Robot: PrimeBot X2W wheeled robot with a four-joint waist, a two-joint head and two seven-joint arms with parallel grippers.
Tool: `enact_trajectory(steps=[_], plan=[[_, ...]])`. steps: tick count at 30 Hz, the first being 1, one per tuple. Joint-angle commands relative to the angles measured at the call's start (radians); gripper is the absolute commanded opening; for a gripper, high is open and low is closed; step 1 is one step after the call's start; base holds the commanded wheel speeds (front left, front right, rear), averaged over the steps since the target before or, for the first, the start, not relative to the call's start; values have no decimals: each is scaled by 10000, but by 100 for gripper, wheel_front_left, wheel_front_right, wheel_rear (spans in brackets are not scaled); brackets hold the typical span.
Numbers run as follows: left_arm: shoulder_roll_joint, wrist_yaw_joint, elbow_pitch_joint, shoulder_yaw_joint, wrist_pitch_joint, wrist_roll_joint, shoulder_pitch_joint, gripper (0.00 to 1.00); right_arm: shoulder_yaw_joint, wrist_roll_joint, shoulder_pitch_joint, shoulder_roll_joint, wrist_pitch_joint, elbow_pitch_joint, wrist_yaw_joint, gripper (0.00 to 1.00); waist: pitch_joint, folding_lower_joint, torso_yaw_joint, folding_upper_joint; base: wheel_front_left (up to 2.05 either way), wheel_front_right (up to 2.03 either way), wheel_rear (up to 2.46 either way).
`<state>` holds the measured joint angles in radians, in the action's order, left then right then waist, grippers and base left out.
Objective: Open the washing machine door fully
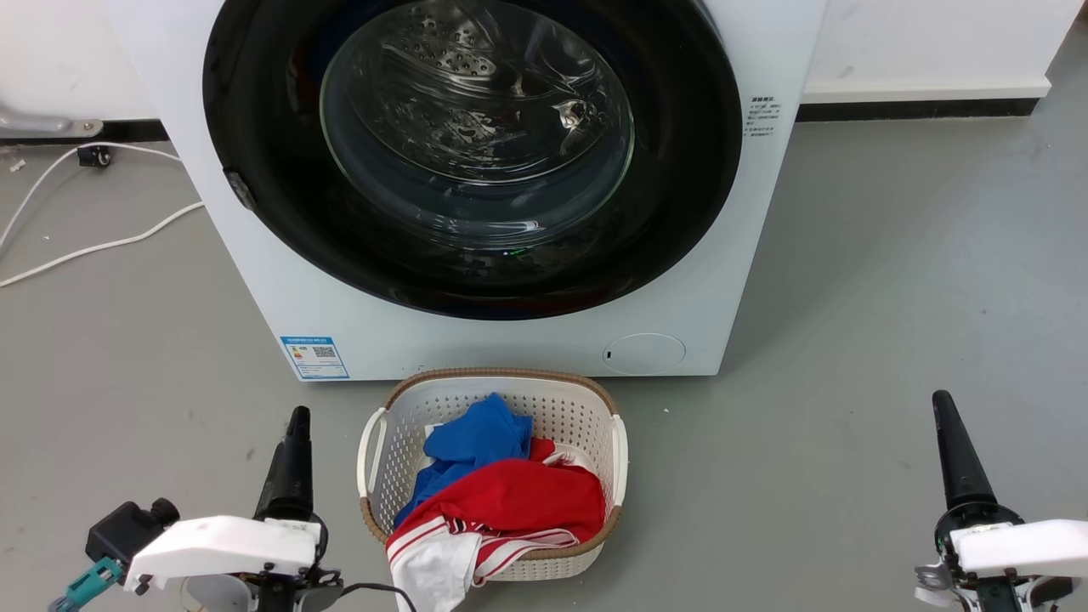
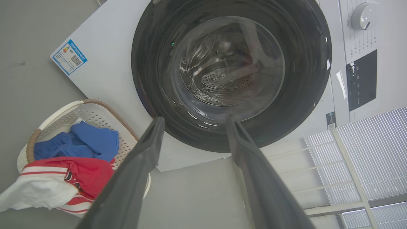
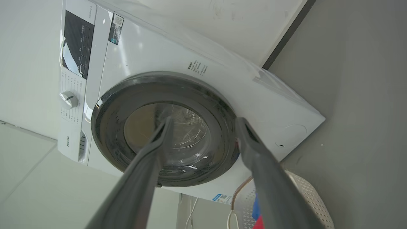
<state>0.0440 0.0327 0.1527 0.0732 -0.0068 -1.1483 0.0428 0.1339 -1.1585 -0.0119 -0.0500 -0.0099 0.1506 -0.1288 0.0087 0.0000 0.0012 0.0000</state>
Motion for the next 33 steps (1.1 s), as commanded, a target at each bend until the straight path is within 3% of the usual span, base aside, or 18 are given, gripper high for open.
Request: enact_trajectory(steps=[1,16,33], plan=[[39,-113,-276,-86,-130,621,33,100,-37,639,-38,-28,-116,-324,-10,100,-1,0,3,0,0,0,0],[258,-809,-622,-747,-675,3554,-156,100,-369,4203,371,-24,-657,-980,-13,100,-2,0,25,0,0,0,0],[635,-1228,-894,-1535,-1201,5626,-374,100,-488,6867,780,-20,-1178,-1344,-17,100,-23,0,62,0,0,0,0]])
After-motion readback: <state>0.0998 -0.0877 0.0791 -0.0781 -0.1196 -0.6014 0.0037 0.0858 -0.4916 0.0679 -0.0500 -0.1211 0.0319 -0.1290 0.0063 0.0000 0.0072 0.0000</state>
